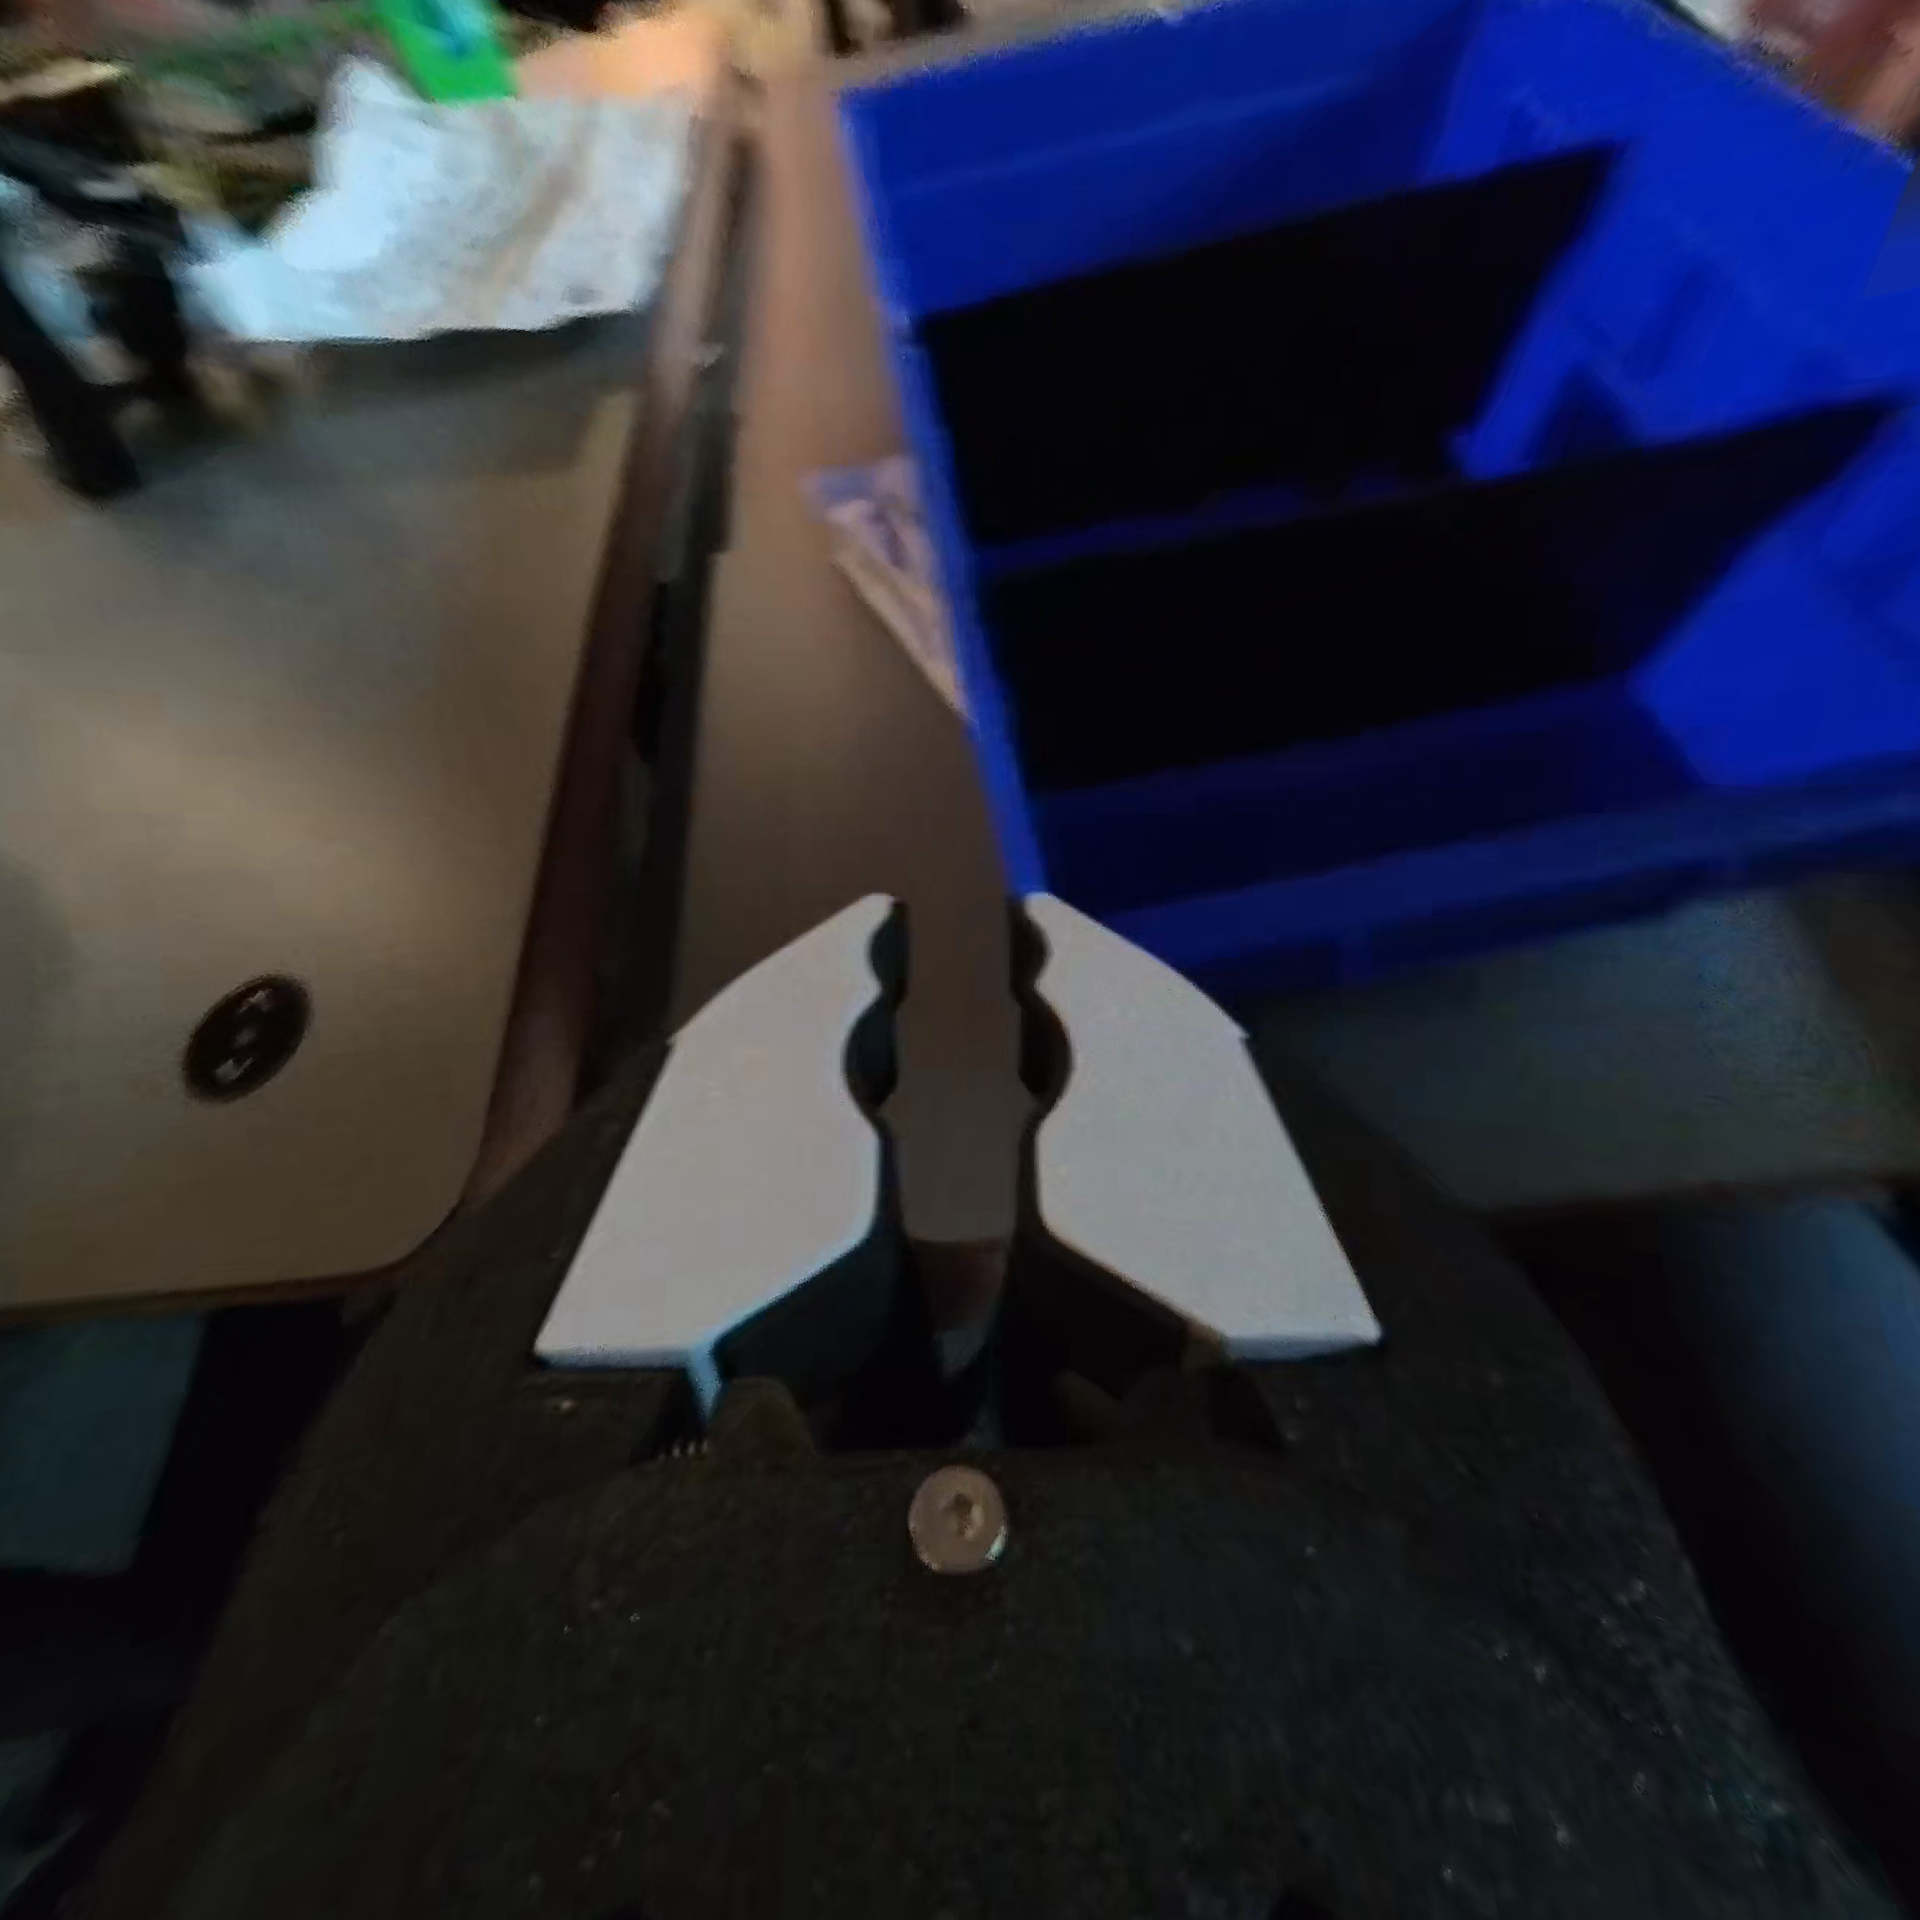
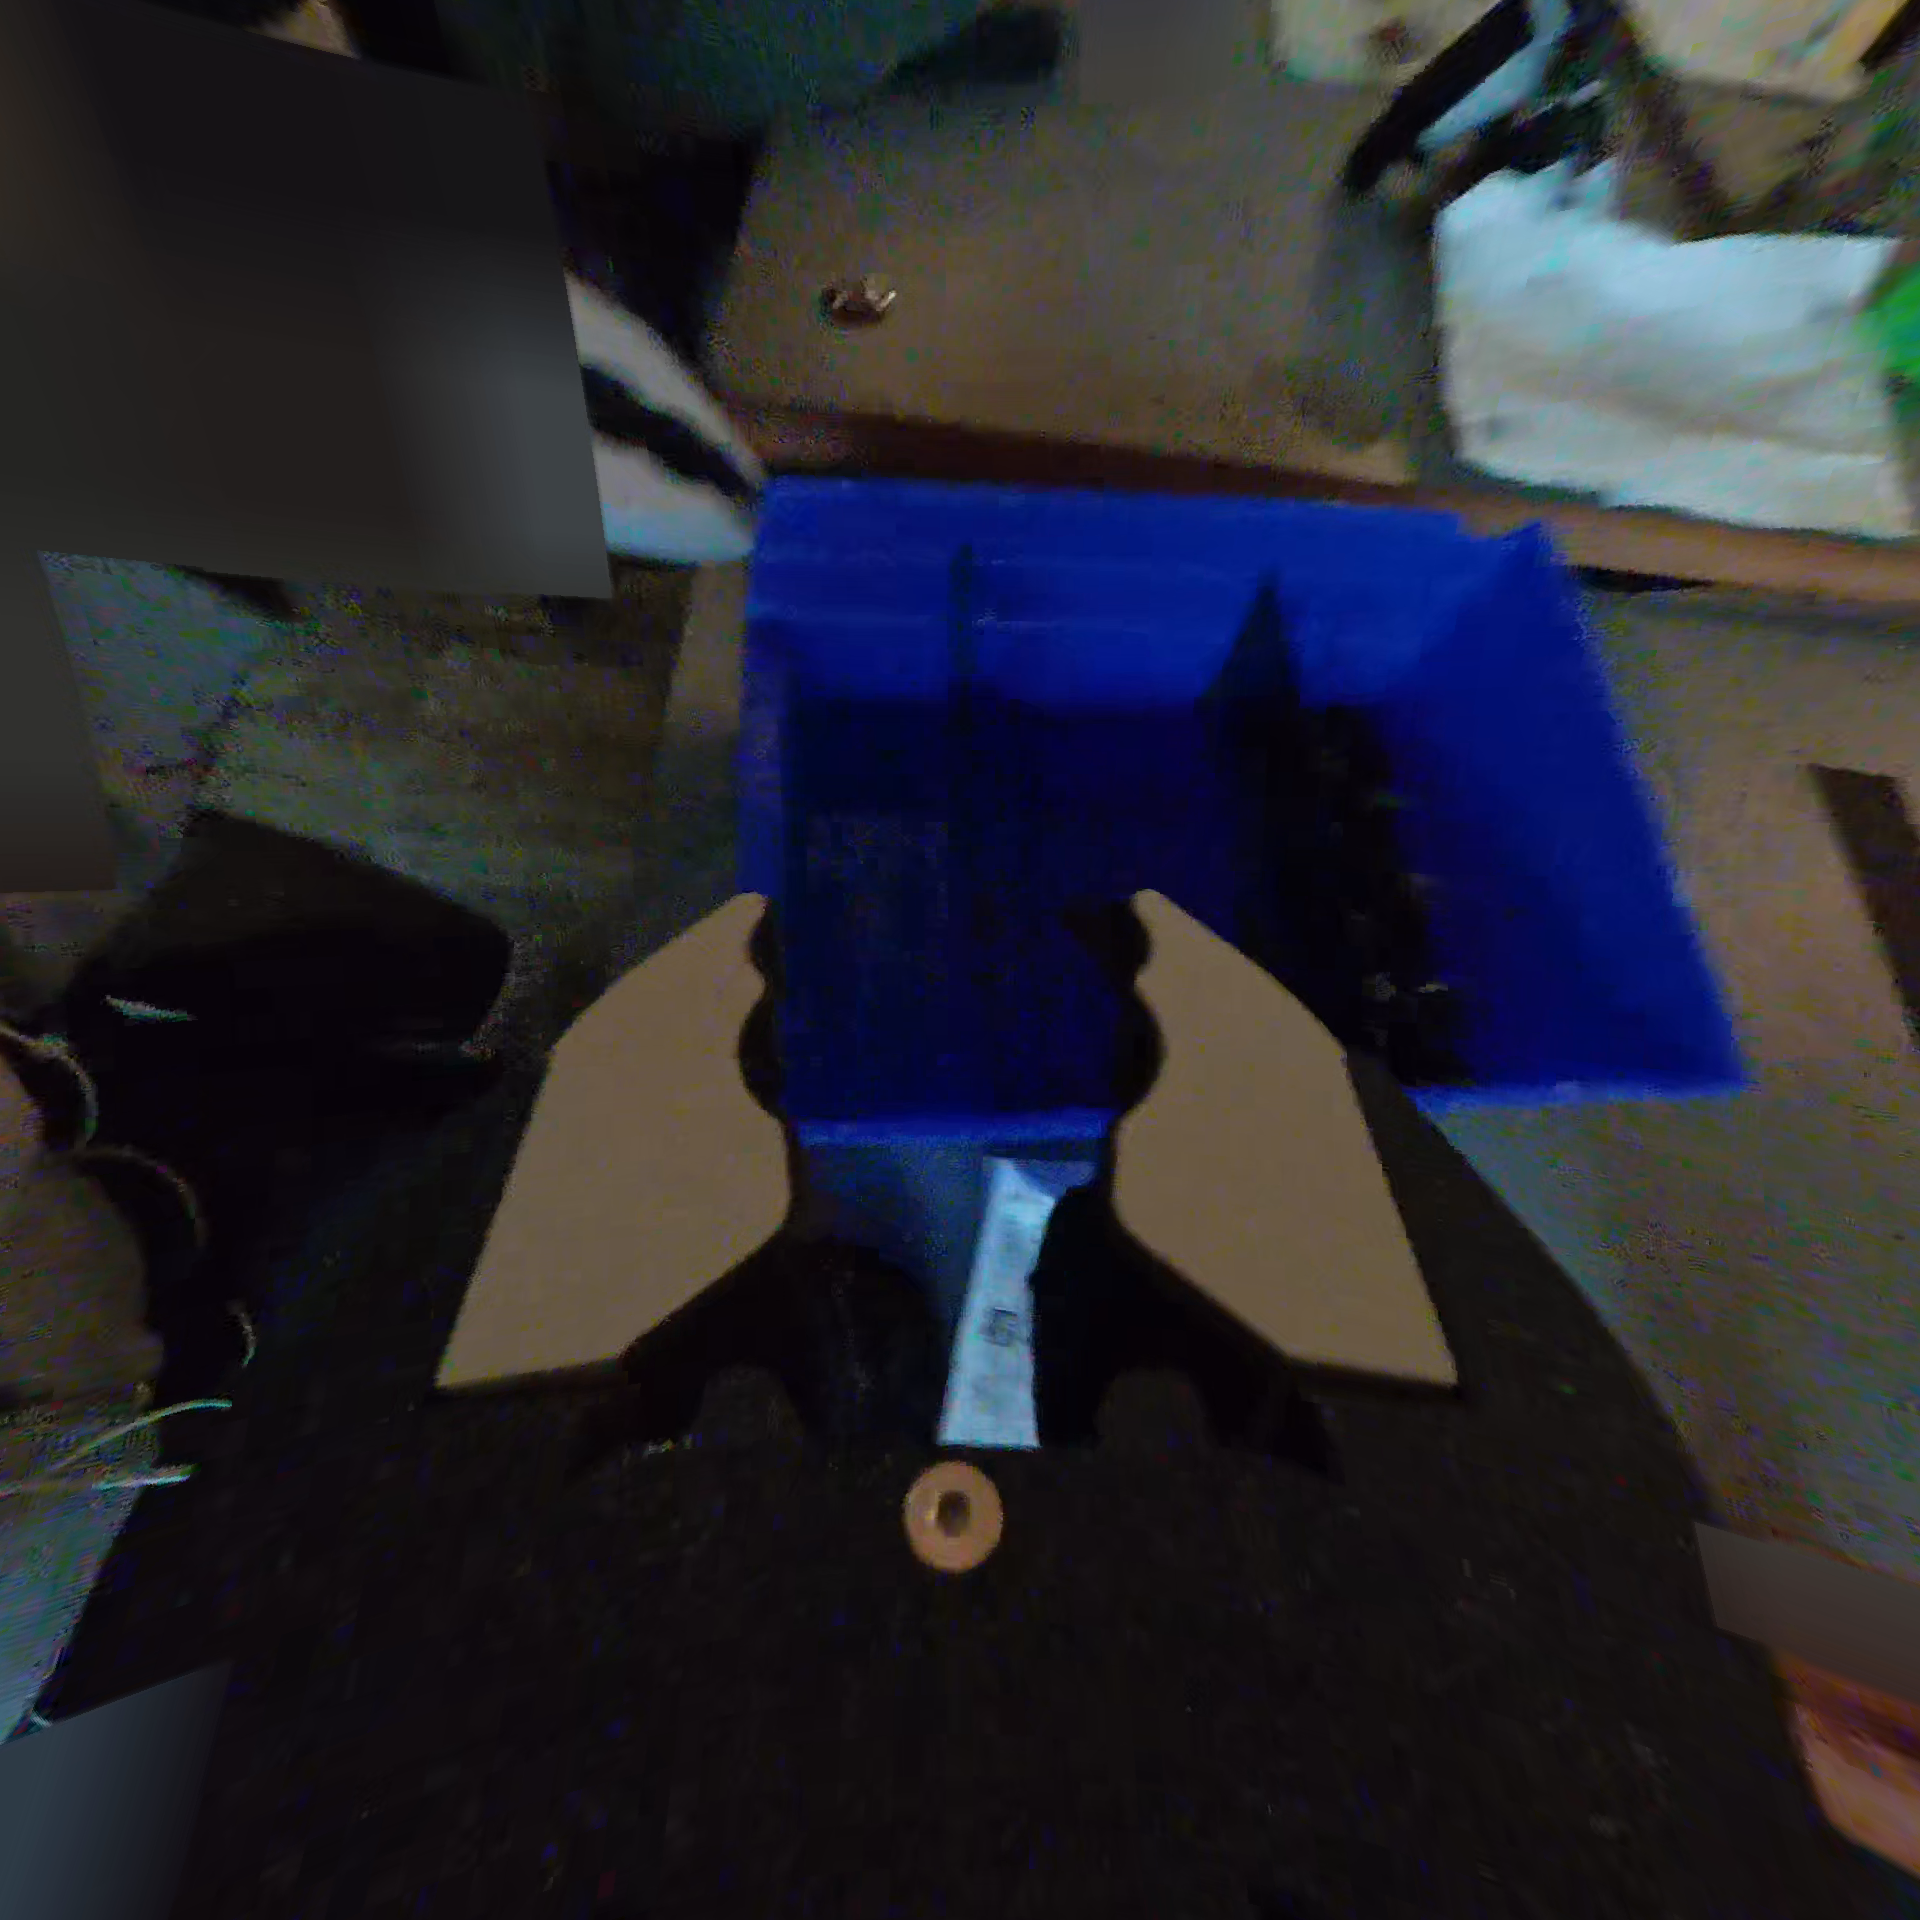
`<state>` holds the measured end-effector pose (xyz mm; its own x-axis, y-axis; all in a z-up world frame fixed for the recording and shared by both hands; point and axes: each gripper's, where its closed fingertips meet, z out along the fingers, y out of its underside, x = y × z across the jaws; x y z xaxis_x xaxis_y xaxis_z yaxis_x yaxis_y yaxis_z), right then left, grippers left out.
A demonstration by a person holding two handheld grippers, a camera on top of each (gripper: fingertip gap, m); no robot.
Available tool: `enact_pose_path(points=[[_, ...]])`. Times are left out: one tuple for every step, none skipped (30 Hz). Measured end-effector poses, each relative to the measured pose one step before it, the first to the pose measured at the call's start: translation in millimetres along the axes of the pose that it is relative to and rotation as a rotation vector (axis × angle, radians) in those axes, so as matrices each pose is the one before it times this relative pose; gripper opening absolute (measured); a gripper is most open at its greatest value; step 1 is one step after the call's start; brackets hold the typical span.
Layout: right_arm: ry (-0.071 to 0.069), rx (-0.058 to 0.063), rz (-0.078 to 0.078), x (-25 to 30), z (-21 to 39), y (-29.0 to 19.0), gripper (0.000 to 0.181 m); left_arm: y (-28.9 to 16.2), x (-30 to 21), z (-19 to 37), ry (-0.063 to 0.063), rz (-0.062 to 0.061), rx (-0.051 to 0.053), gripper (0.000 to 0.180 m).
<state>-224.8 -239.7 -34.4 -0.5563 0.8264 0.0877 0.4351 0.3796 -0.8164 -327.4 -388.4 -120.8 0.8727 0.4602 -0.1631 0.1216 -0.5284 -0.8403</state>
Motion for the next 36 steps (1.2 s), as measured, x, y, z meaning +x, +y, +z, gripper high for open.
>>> enact_pose_path(points=[[0.0052, 0.0411, 0.0241, 21.42, -12.93, -0.81, 0.052, 0.29, 3.62, -3.2, 0.0211, -0.0013, -0.0245, 0.021], [0.0125, 0.0159, 0.0185, 20.4, -8.55, 0.18, 0.044, 0.08, -3.88, -4.33, -0.0262, -0.0073, -0.0266, 0.021], [-0.0114, -0.0181, -0.009, 13.46, -3.17, 1.7, 0.028, -1.05, -7.4, -5.41, -0.0485, 0.0056, -0.011, 0.023], [-0.0441, -0.0299, -0.0355, 6.3, 0.73, 1.15, 0.018, -2.07, -6.21, -5.73, -0.0376, 0.0143, 0.0036, 0.023], [-0.0621, -0.0212, -0.0615, 1.45, 3.88, -1.52, 0.005, -4.36, -2.88, -5.77, -0.0172, 0.0113, 0.0152, 0.023], [-0.0392, -0.0256, -0.0682, 2.72, 6.82, -1.63, 0.004, -5.69, -0.38, -4.9, -0.0009, 0.0002, 0.0286, 0.023], [-0.0205, -0.0466, -0.0738, 4.42, 8.25, -1.12, 0.003, -7.06, 1.85, -4.14, 0.0112, -0.012, 0.0398, 0.023], [-0.0006, -0.0528, -0.0745, 7.44, 8.89, 0.6, 0.002, -6.42, 3.72, -3.11, 0.0218, -0.0161, 0.0375, 0.022], [0.0082, -0.0407, -0.0744, 9.21, 8.69, 0.21, 0.003, -4.52, 4.7, -1.99, 0.0257, -0.0116, 0.0264, 0.021], [0.0187, -0.0268, -0.0541, 12.12, 8.42, 0.01, 0.004, -2.2, 5.03, -0.87, 0.0257, -0.0051, 0.0113, 0.02], [0.0058, -0.0369, -0.0267, 12.58, 8.88, 3.03, 0.004, -0.43, 4.97, -0.26, 0.0252, 0.0004, -0.0013, 0.019], [-0.0171, -0.0594, -0.0063, 10.27, 9.11, 6.85, 0.003, 0.48, 5.27, 0.87, 0.0258, 0.0034, -0.0089, 0.018], [-0.0288, -0.0743, -0.0021, 9.29, 9.81, 9.79, 0.003, 0.23, 5.89, 2.15, 0.0264, 0.0057, -0.0108, 0.017], [-0.0559, -0.072, -0.0009, 4.41, 9.58, 9.37, 0.004, -0.47, 6.57, 2.51, 0.029, 0.0091, -0.0114, 0.017], [-0.0642, -0.0574, 0.0061, 1.96, 8.68, 7.71, 0.004, -0.27, 8.11, 3.32, 0.0386, 0.017, -0.0168, 0.017], [-0.0325, -0.0462, 0.0196, 4.82, 6.68, 6.17, 0.004, 0.51, 9.05, 3.14, 0.0437, 0.0187, -0.0213, 0.017], [-0.0187, -0.0343, 0.0353, 4.5, 4.67, 5.07, 0.006, 2.0, 9.34, 4.39, 0.0509, 0.0188, -0.0307, 0.016], [-0.0274, -0.0095, 0.0322, 1.1, 1.89, 2.12, 0.008, 2.34, 7.28, 4.73, 0.0415, 0.0193, -0.0302, 0.015], [-0.0223, 0.0279, 0.0241, 0.19, 0.6, -0.64, 0.011, 1.25, 2.38, 4.97, 0.0172, 0.0101, -0.0154, 0.014], [0.0151, 0.0534, 0.0188, 4.36, -0.98, -1.63, 0.016, 0.41, -0.64, 4.42, 0.0053, -0.0033, -0.0061, 0.014], [0.0434, 0.0551, 0.0099, 9.28, -1.99, -0.07, 0.021, 0.75, -2.06, 3.57, 0.0015, -0.0159, -0.0033, 0.013], [0.0613, 0.0514, 0.0123, 12.8, -2.14, 1.43, 0.031, 0.96, -3.94, 1.59, -0.0121, -0.0223, -0.0063, 0.014], [0.0753, 0.0337, 0.0279, 16.14, -0.82, 2.99, 0.049, 0.78, -5.14, -2.47, -0.0342, -0.0223, -0.0061, 0.017], [0.0448, -0.0068, 0.0232, 12.33, 1.79, 6.18, 0.064, -1.28, -7.65, -2.4, -0.0502, -0.0198, -0.0029, 0.024], [0.0115, -0.0358, 0.0196, 7.47, 4.21, 6.88, 0.076, -1.54, -7.34, -4.5, -0.0531, -0.0193, -0.0026, 0.036], [-0.0075, -0.0311, 0.0178, 3.72, 5.57, 4.48, 0.079, -0.21, -5.78, -4.6, -0.0422, -0.0193, -0.0087, 0.047], [-0.0268, -0.0161, 0.0106, -0.47, 7.19, 0.62, 0.081, 1.41, -3.71, -3.95, -0.0303, -0.0191, -0.012, 0.052], [-0.0444, -0.0155, 0.0075, -4.14, 7.83, -2.77, 0.081, 2.22, -2.62, -3.83, -0.0168, -0.0195, -0.012, 0.058], [-0.0382, -0.0282, -0.0015, -3.46, 7.79, -1.25, 0.078, 3.09, 1.01, -1.62, 0.0057, -0.0197, -0.0124, 0.059], [-0.0199, -0.0335, -0.0089, -0.85, 7.19, -1.36, 0.072, 3.78, 3.58, 0.15, 0.0275, -0.018, -0.0177, 0.059], [-0.0094, -0.0356, -0.0144, 0.91, 6.3, -2.32, 0.064, 4.32, 4.63, 2.3, 0.0327, -0.0165, -0.0174, 0.06], [-0.0203, -0.0301, -0.0165, -0.76, 6.39, -1.24, 0.053, 5.35, 3.92, 3.22, 0.0278, -0.0176, -0.0219, 0.06], [-0.0487, -0.0249, -0.0114, -5.28, 5.58, -2.12, 0.035, 6.68, 4.68, 3.59, 0.0367, -0.0117, -0.0269, 0.059], [-0.0228, -0.0211, 0.007, -2.27, 4.31, -1.58, 0.024, 7.2, 5.68, 5.64, 0.0482, -0.0096, -0.0228, 0.057], [0.0327, -0.0258, 0.0073, 5.81, -0.19, 0.8, 0.009, 8.09, 5.71, 5.98, 0.056, -0.0212, -0.0275, 0.054], [-0.0261, -0.0141, 0.0347, -2.38, -1.01, -0.07, 0.006, 9.33, 4.73, 6.74, 0.0527, -0.0237, -0.0352, 0.054]])
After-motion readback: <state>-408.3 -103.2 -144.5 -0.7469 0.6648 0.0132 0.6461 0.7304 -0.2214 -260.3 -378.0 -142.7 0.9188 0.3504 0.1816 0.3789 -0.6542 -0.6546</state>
